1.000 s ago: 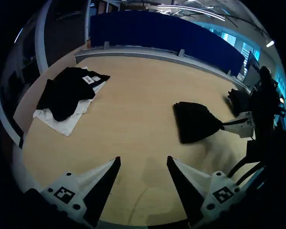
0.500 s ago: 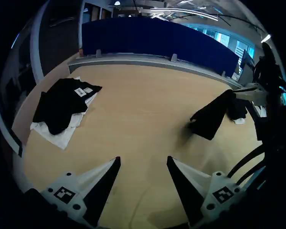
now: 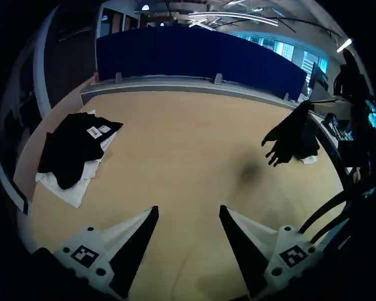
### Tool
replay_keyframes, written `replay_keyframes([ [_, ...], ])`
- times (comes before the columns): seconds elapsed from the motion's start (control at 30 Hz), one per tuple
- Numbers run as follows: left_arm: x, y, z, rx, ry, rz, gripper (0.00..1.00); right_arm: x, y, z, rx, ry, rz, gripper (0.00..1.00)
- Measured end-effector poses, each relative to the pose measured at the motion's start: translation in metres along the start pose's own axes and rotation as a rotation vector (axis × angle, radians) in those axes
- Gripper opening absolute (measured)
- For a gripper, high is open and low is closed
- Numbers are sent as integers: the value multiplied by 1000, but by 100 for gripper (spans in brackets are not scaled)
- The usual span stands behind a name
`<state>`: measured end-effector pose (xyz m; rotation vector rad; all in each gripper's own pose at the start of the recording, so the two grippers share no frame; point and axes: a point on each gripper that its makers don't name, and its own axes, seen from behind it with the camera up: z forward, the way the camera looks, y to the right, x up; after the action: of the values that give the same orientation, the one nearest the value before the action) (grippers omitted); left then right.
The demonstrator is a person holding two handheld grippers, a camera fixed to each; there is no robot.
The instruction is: Fold towel
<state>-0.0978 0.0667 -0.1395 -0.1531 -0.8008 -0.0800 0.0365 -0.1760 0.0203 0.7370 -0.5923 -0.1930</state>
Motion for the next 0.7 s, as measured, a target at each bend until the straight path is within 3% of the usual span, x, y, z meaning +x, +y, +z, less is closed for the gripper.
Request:
replay_keyframes([
  [0.3, 1, 6, -1, -2, -1, 10, 90, 15, 49, -15, -39, 3, -9, 4],
  [0.7, -1, 9, 1, 6, -6, 11, 90, 32, 146, -29, -126, -19, -7, 4],
])
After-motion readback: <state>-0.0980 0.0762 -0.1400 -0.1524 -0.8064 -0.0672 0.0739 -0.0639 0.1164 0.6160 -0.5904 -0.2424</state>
